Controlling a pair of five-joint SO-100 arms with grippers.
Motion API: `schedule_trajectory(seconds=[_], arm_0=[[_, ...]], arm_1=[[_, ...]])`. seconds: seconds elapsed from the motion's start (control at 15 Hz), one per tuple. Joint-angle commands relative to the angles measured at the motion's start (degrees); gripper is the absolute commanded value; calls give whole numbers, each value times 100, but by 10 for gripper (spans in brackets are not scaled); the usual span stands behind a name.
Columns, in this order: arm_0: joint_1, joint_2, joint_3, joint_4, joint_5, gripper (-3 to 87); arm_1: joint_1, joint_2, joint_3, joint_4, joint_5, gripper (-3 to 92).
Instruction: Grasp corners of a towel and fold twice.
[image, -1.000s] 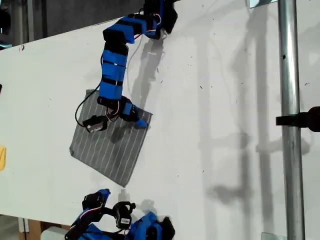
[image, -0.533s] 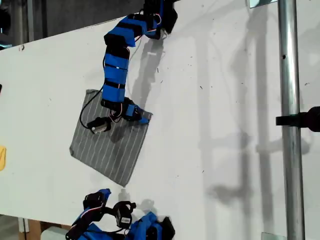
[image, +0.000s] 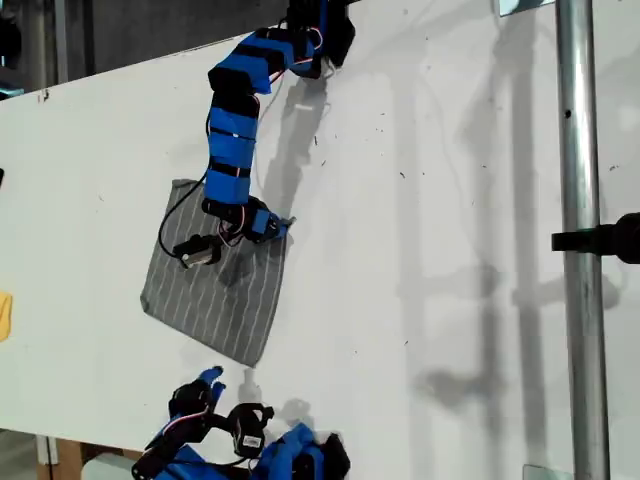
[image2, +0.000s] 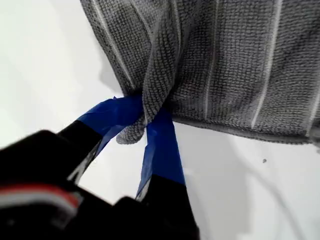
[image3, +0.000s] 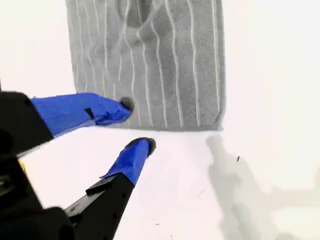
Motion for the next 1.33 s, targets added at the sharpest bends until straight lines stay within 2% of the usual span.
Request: schedule_trajectory(seconds=[0.0, 0.13, 0.4, 0.67, 0.87, 1.13, 1.27], arm_0=[[404, 9, -536, 123, 105, 244], [299, -53, -229, -158, 149, 235], [-62, -158, 1556, -1828, 237, 220], [-378, -1362, 2057, -2716, 272, 218], [-448, -2435, 1696, -2953, 308, 222], [-510, -3331, 1116, -2821, 264, 203], [-554, -3507, 967, -2725, 237, 131]], arm_1=[[-88, 123, -290, -158, -9, -3], [-123, 202, -281, -158, 18, -3], [-229, 308, -272, -132, 44, -3], [-290, 431, -272, -132, 70, -3], [-352, 457, -255, -149, 88, -3], [-396, 598, -114, -149, 97, -3], [-387, 615, -97, -167, 97, -3]])
